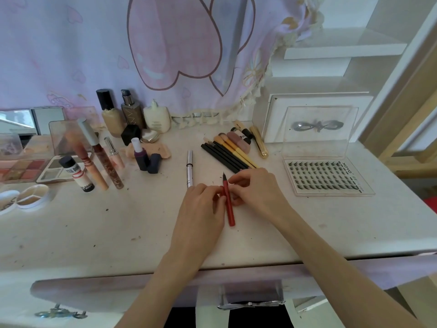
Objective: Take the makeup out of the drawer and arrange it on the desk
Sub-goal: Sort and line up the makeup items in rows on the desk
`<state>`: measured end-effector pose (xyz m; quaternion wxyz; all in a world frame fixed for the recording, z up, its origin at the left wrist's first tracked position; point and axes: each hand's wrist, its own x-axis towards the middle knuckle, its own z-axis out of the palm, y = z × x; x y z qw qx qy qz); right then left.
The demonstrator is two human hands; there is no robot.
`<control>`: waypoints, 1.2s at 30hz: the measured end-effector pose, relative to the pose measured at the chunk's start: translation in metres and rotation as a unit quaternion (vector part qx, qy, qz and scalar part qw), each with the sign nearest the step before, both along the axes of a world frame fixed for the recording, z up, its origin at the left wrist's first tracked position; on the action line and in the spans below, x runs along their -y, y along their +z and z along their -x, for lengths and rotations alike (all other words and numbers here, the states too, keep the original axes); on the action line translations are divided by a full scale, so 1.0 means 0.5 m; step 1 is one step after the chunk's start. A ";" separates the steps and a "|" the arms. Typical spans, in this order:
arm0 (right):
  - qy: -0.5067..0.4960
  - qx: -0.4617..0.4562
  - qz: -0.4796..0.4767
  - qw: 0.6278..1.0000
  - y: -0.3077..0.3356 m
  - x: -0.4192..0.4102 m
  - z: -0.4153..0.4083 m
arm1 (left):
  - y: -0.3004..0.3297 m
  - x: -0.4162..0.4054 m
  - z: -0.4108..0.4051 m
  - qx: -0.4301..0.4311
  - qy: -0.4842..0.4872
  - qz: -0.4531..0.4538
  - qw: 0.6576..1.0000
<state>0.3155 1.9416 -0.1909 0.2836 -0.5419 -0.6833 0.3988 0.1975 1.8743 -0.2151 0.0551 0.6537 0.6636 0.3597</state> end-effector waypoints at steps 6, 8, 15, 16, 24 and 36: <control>0.004 -0.063 0.013 0.998 -0.003 0.000 -0.007 | -0.007 0.001 -0.001 -0.005 -0.019 -0.001 1.000; 0.007 -0.069 0.017 0.997 -0.004 -0.003 -0.008 | -0.006 0.001 0.000 -0.007 -0.025 0.000 1.000; -0.001 0.002 -0.066 0.998 0.004 -0.037 -0.018 | 0.016 0.000 0.038 -0.029 0.008 -0.026 0.999; -0.010 0.019 -0.095 0.995 0.009 -0.053 -0.018 | 0.021 -0.006 0.056 -0.045 0.024 -0.035 0.998; -0.066 0.167 -0.170 0.969 0.037 -0.183 0.007 | -0.013 -0.002 0.138 -0.128 0.065 0.077 0.987; -0.048 0.297 -0.114 0.947 0.041 -0.226 0.031 | -0.027 -0.006 0.143 -0.188 0.071 0.106 0.974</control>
